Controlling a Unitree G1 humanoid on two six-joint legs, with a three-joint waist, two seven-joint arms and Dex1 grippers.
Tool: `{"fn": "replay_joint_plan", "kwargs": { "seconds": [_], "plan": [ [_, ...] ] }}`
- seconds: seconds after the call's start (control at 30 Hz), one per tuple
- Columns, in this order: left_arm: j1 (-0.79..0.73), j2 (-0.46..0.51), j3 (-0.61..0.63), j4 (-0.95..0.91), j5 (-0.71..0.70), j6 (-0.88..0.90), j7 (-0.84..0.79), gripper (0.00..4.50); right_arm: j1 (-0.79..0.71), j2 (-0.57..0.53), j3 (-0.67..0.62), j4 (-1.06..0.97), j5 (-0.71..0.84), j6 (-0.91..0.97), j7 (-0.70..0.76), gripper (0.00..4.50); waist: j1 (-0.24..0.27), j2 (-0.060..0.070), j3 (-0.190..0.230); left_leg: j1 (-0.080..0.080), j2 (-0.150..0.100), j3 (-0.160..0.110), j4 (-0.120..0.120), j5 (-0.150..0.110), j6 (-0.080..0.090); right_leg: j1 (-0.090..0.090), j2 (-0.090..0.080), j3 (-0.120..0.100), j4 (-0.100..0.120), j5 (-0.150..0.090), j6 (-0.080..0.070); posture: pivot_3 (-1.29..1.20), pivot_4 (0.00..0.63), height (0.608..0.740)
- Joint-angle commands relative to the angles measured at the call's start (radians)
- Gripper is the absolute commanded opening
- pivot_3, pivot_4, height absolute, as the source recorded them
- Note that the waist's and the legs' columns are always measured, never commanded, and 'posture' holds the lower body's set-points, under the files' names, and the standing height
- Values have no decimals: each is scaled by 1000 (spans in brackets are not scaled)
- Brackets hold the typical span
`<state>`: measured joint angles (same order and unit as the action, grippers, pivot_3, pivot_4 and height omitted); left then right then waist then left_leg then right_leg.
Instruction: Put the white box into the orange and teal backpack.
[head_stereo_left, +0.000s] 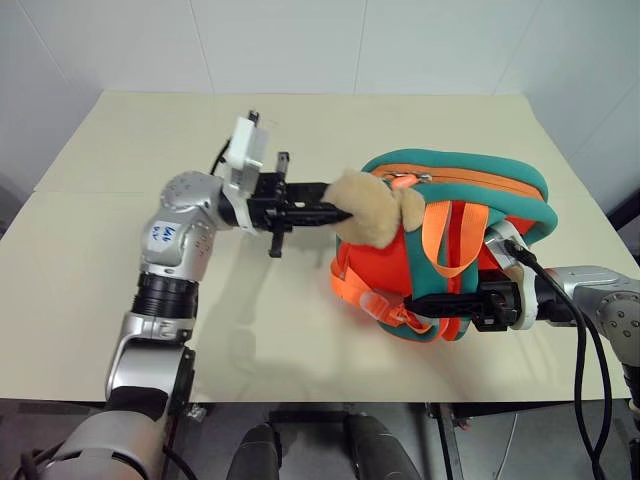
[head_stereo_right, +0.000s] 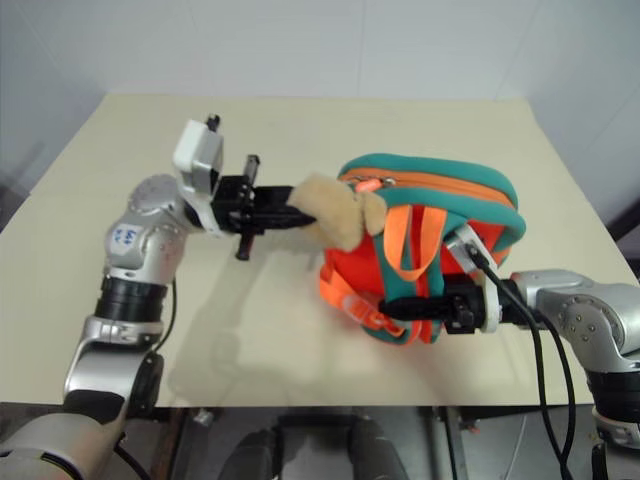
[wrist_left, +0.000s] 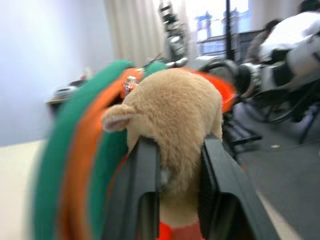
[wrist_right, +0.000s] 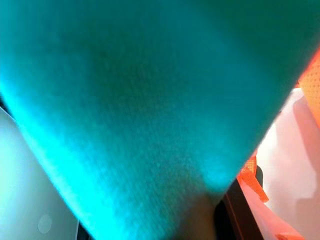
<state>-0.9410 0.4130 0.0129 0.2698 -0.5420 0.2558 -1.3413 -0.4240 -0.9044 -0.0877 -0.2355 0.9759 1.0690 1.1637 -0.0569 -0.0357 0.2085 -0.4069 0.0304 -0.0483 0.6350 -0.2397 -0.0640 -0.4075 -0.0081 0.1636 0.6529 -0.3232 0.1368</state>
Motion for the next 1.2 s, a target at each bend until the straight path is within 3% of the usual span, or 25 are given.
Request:
{"fn": "replay_joint_plan", "kwargs": {
  "seconds": [0.03,0.17,0.4,0.67,0.97,1.17,1.2],
  "plan": [
    [-49,34,49,63,16,-43,13,384,8,3,-20,-33,20,-2,1,10,0,0,0,0,0,0,0,0,0,0,0,0,0,0,0,0,150,740],
    [-60,88,47,255,87,-105,10,383,23,1,-32,-44,26,-1,-6,10,-1,0,0,0,0,0,-1,0,0,0,0,0,0,0,0,0,150,740],
    [-111,74,41,593,167,-245,1,383,36,4,-43,-60,45,5,-28,10,0,0,0,0,0,0,-1,0,0,0,0,0,-1,0,0,0,150,740],
    [-135,-19,-3,869,309,-402,79,383,33,0,-47,-61,55,9,-35,10,2,0,0,0,0,0,-2,0,0,-1,0,0,-1,0,0,0,150,740],
    [-103,-141,-2,937,375,-479,157,383,18,47,-18,-61,40,-18,-58,10,8,0,0,0,0,0,-2,0,0,0,0,0,0,0,0,0,150,740],
    [-46,-116,24,832,336,-509,55,383,8,89,11,-53,-107,-179,-87,10,15,0,0,0,-1,0,-2,0,0,0,0,0,0,0,1,0,150,740],
    [-31,-100,36,793,321,-496,43,383,8,95,9,-54,-121,-201,-85,360,16,0,0,-1,-1,0,-2,0,0,-1,0,0,0,0,1,0,150,740]
  ]
}}
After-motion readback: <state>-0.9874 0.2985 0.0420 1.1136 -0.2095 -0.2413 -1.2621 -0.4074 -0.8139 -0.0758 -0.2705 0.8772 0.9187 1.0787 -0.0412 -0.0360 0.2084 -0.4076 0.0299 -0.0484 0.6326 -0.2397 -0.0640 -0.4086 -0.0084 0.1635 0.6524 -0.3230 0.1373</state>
